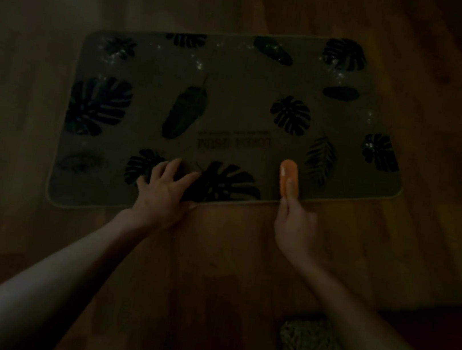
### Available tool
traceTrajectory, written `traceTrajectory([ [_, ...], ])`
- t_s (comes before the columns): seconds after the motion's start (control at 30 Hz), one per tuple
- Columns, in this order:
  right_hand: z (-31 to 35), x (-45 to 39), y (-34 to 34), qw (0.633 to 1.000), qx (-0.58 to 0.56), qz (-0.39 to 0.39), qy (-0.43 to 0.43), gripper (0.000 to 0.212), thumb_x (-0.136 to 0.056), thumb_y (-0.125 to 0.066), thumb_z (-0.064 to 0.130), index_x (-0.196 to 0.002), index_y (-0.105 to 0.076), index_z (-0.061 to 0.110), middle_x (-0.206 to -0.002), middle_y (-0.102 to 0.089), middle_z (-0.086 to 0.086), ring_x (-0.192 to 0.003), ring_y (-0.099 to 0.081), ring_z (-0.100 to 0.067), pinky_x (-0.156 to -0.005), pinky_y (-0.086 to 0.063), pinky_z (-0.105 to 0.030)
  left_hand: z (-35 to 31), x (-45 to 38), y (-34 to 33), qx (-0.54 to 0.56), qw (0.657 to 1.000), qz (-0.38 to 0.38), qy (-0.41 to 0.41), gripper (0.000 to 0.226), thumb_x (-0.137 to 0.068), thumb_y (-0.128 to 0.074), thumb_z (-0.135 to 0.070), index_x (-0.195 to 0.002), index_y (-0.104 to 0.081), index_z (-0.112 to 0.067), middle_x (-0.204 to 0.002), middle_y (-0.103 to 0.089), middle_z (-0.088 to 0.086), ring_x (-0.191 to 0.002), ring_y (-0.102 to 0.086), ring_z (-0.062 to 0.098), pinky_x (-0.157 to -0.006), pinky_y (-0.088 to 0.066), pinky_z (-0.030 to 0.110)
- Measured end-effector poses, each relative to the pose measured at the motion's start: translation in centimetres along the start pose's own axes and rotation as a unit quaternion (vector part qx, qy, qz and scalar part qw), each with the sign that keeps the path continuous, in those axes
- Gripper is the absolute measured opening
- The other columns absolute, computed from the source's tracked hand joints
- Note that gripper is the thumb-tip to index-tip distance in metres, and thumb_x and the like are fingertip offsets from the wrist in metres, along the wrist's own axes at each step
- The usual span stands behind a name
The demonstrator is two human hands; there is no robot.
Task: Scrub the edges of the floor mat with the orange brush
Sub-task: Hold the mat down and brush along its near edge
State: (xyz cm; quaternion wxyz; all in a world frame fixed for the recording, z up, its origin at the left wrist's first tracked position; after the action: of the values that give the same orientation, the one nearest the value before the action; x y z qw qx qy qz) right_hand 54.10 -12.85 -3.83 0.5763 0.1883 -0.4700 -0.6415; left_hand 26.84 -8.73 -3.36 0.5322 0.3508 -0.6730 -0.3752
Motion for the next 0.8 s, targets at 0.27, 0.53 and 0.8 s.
traceTrajectory([
  [0.27,6.1,3.8,-3.9,0.992,-0.021,0.095,0.083,0.053,-0.108,-0.031,0.035,-0.156,-0.010,0.045,-0.078,-0.058,-0.011,-0.060,-0.056,-0.025,-0.064,-0.051,-0.041,1.0,0.9,0.5,-0.034,0.999,0.017,0.033,0.067,-0.098,-0.046,-0.054,-0.155,-0.011,-0.047,-0.165,0.000,0.006,-0.146,-0.006,0.044,-0.105,-0.032,0.069],
  [0.53,5.4,2.4,-3.4,0.986,0.047,0.095,0.129,0.055,-0.107,-0.033,0.035,-0.156,-0.009,0.046,-0.094,-0.066,-0.018,-0.065,-0.060,-0.028,-0.058,-0.046,-0.033,1.0,1.1,1.0,-0.049,0.998,0.027,0.026,0.068,-0.097,-0.047,-0.057,-0.153,-0.010,-0.050,-0.164,-0.003,0.005,-0.144,-0.010,0.044,-0.103,-0.031,0.068],
  [0.8,3.4,0.9,-0.9,0.995,0.055,0.049,0.071,0.055,-0.107,-0.033,0.039,-0.158,-0.013,0.042,-0.105,-0.065,-0.021,-0.083,-0.061,-0.036,-0.073,-0.051,-0.038,1.1,1.9,-0.3,-0.080,0.997,0.000,-0.010,0.067,-0.097,-0.043,-0.057,-0.155,-0.011,-0.047,-0.164,-0.005,0.004,-0.143,-0.015,0.044,-0.104,-0.035,0.065],
])
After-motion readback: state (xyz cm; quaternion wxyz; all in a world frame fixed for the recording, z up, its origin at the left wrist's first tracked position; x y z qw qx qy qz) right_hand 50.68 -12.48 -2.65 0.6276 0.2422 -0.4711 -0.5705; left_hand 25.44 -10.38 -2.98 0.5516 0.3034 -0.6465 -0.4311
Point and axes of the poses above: each hand's wrist, its own x-axis away from the middle knuckle, its own y-axis out of the back of the hand, z = x × y, the point moved 1 cm from there along -x, towards the middle knuckle
